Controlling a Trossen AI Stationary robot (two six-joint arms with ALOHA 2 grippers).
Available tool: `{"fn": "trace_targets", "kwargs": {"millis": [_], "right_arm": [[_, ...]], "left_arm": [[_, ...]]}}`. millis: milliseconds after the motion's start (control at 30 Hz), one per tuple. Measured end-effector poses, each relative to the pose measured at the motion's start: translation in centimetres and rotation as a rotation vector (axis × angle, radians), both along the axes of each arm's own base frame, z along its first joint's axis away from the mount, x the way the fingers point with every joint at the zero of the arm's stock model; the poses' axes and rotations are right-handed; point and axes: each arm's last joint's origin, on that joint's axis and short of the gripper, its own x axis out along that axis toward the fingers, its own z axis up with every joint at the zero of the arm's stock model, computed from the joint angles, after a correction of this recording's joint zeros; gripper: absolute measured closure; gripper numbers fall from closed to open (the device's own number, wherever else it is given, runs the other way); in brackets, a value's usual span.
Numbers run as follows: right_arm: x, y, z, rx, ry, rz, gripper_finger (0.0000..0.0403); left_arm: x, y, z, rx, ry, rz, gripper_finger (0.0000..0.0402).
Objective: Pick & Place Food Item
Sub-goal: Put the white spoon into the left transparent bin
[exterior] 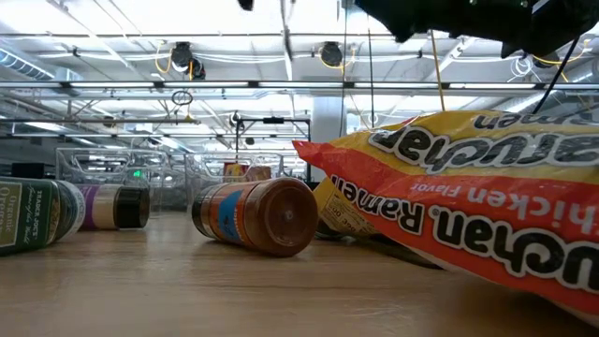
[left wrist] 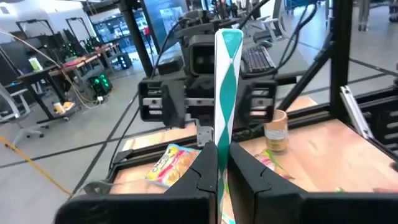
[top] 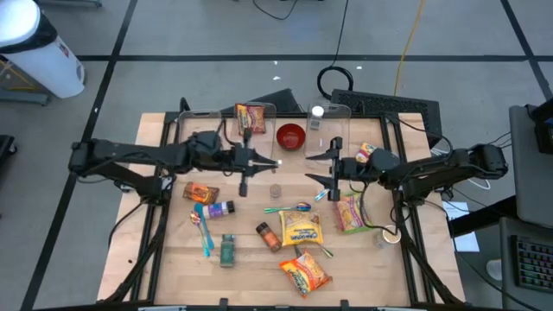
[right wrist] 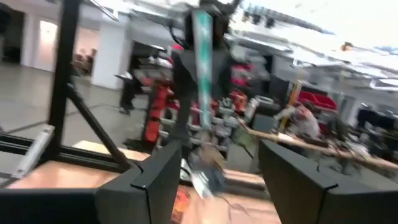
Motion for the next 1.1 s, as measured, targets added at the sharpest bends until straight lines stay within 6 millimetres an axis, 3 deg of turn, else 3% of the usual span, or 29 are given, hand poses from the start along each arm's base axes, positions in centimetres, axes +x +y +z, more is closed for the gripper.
{"fn": "trace_targets", "kwargs": {"millis": [167,633,800,1100], "right_arm": [[0.7,-1.0,-0.7,0.051,0.006,0.001,0.0197],[3.0,-5.6,-4.6,0.341,-0.058,0.360,0.0197],[4.1,-6.1,-6.0,0.417,-0.027,0.435,0.0197],[7.5,-6.0,-5.0,0.392,-0.003,0.644,0.0197]], "left_arm": [[-1.7,-1.5,1.3,0.040,-0.019,0.003,0.0391],[-1.8,-6.0,1.2,0.209,-0.072,-0.194,0.0391],[-1.7,-5.9,1.4,0.250,-0.101,-0.195,0.0391],[-0.1,-4.5,0.7,0.248,-0.119,-0.230,0.0391]]}}
